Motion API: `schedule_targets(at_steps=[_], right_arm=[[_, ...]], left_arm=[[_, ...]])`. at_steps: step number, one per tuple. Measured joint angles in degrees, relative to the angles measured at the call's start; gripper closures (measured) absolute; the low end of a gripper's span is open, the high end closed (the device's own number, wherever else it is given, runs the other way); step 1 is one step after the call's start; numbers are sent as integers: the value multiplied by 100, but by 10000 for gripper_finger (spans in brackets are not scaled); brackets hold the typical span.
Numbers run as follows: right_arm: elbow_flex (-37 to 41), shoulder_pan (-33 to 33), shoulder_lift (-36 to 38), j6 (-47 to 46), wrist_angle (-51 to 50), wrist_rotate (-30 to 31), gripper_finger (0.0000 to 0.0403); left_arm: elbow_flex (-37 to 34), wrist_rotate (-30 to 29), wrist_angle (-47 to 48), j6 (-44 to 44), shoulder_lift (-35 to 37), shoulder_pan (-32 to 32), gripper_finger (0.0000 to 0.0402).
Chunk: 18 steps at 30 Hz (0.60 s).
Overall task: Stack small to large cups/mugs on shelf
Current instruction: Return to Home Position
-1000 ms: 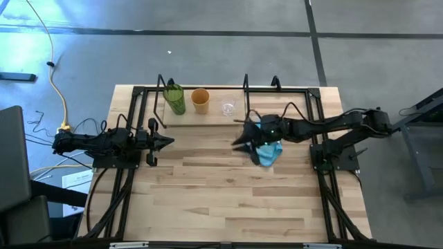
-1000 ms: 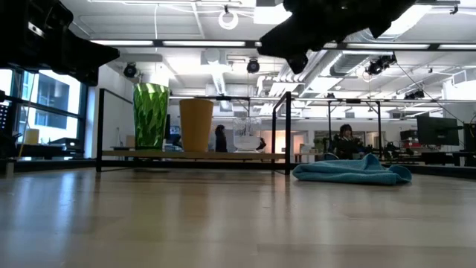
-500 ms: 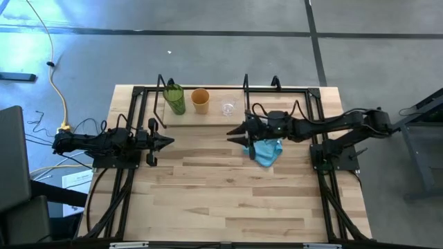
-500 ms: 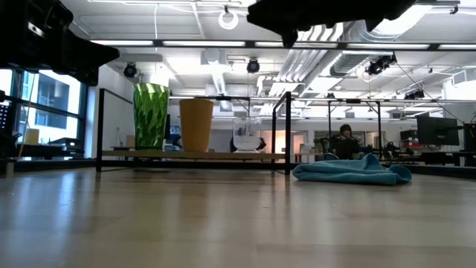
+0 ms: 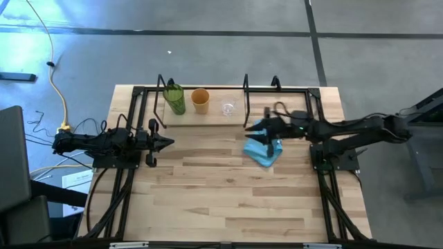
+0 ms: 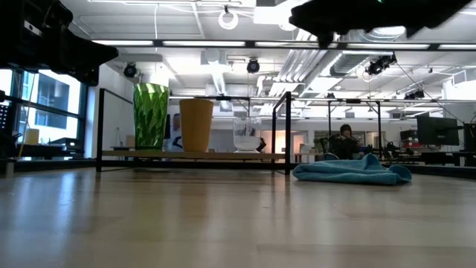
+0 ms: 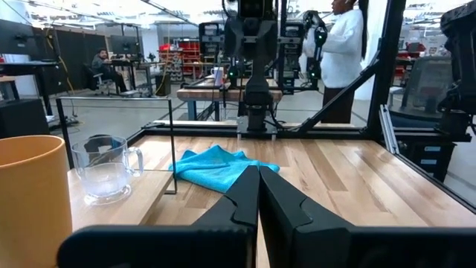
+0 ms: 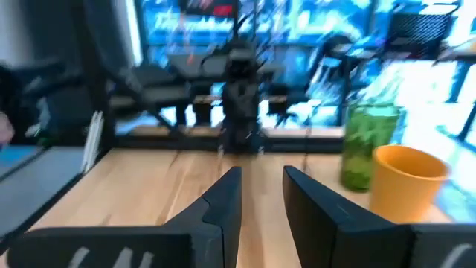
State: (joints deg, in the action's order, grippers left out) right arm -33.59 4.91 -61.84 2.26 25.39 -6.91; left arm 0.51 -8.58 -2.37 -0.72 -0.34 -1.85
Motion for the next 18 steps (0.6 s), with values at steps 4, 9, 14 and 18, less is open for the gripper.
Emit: schedule_targets(at_steps=[4,9,14,18], right_arm=[[895,7,584,-208,1030,335,311],[1302,2,1090,-208,1218,337,311],[1441,2,1208,-28,1166,368,311],[1784,2,1206,121,1662,368,311]], left_arm=[[0,0,-2,6,0,0,401],[0,0,-2,60,0,0,401],[0,0,0,115,0,0,401],[0,-1,0,119,0,0,401]])
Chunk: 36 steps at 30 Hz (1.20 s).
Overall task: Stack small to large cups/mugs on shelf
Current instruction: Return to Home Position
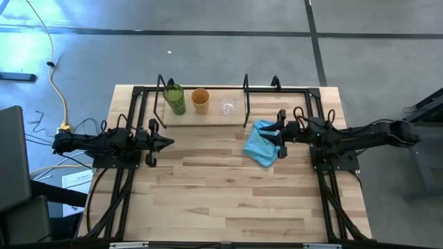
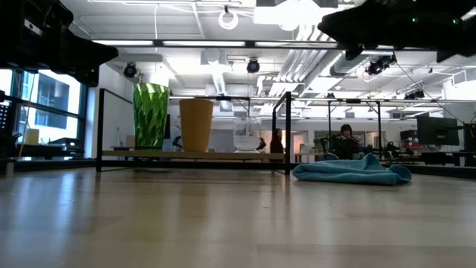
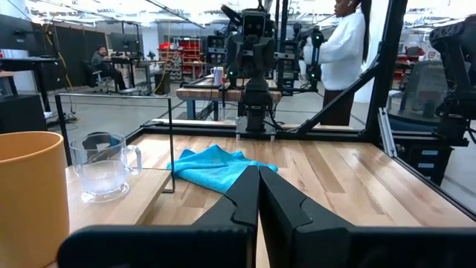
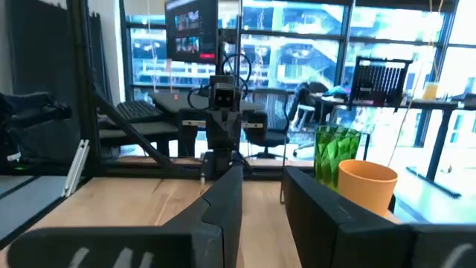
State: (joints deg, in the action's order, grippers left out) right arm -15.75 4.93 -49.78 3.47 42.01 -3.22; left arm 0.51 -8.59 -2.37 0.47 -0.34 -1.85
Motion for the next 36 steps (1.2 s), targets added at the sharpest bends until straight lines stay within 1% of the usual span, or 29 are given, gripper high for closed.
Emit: schedule_targets(at_steps=[7,9,13,24,36], right_arm=[[852,25,127,232,1771,27,311],[991,41,323,294,1993,49,311],[1096,70,906,322,1965,45,311],[1100,55,2740,559,500,-151,311],[1095,55,4266,577,-855,-151,311]], left_arm=[[0,1,0,22,0,0,401],[0,1,2,50,0,0,401],[0,13,3,133,0,0,401],[0,17,4,138,0,0,401],[0,18,7,155,0,0,401]])
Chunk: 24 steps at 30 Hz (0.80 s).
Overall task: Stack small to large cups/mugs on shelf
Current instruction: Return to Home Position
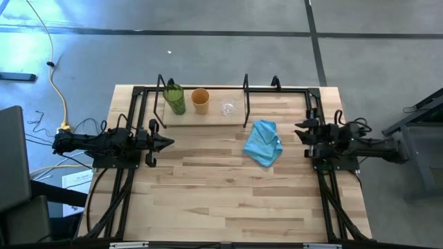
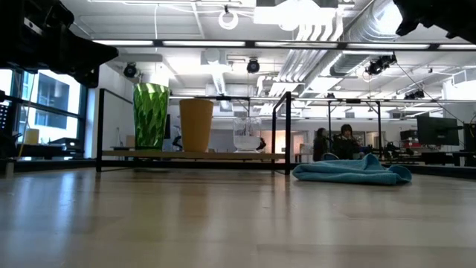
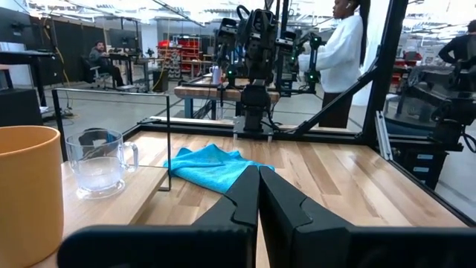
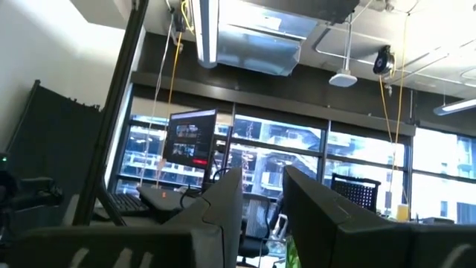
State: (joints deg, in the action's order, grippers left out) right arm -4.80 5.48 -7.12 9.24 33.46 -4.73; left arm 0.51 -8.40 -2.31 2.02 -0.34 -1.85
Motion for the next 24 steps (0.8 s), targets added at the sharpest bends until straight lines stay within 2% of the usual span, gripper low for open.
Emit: schedule_targets(at_steps=[6,14,21,24], right_arm=[[-2,0,703,70,-583,0,311],[-15,0,702,187,-729,-18,311],[-13,2,702,542,-1052,1099,311],[-12,9,702,623,-1190,1312,311]], left_arm=[[0,0,0,35,0,0,401],[0,2,0,47,-36,0,401],[0,2,5,87,-67,0,401],[0,2,2,87,-66,0,401]])
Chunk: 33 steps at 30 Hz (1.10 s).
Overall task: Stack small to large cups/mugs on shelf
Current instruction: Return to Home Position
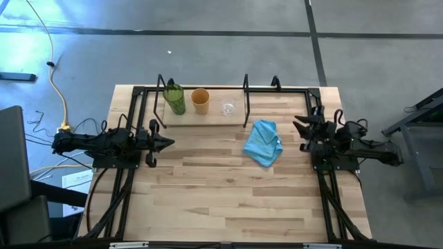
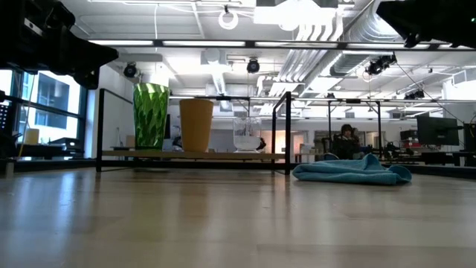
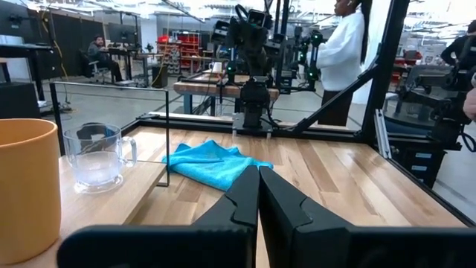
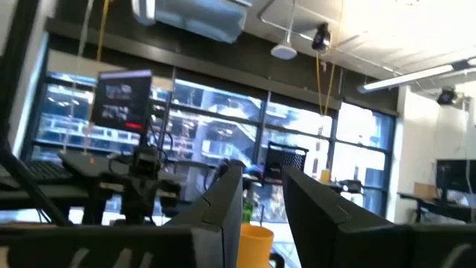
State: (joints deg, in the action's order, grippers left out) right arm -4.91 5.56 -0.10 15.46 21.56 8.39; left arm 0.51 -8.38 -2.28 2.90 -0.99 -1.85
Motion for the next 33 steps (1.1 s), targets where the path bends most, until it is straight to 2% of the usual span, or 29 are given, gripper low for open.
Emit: schedule_targets(at_steps=[8,12,18,26,30,33], right_arm=[[5,138,1,-70,-255,4,311],[12,172,0,-304,-450,-518,311],[18,170,0,-601,-1067,-987,311],[19,161,-15,-667,-1054,-1871,311],[439,46,-16,-811,-373,-1903,311],[438,-51,-62,-834,-453,-1707,311]], left_arm=[[0,0,-2,2,0,0,401],[0,0,-2,41,0,0,401],[0,0,-2,42,0,0,401],[0,-2,-13,60,0,0,401],[0,-7,-24,61,0,0,401],[0,-13,-75,63,2,0,401]])
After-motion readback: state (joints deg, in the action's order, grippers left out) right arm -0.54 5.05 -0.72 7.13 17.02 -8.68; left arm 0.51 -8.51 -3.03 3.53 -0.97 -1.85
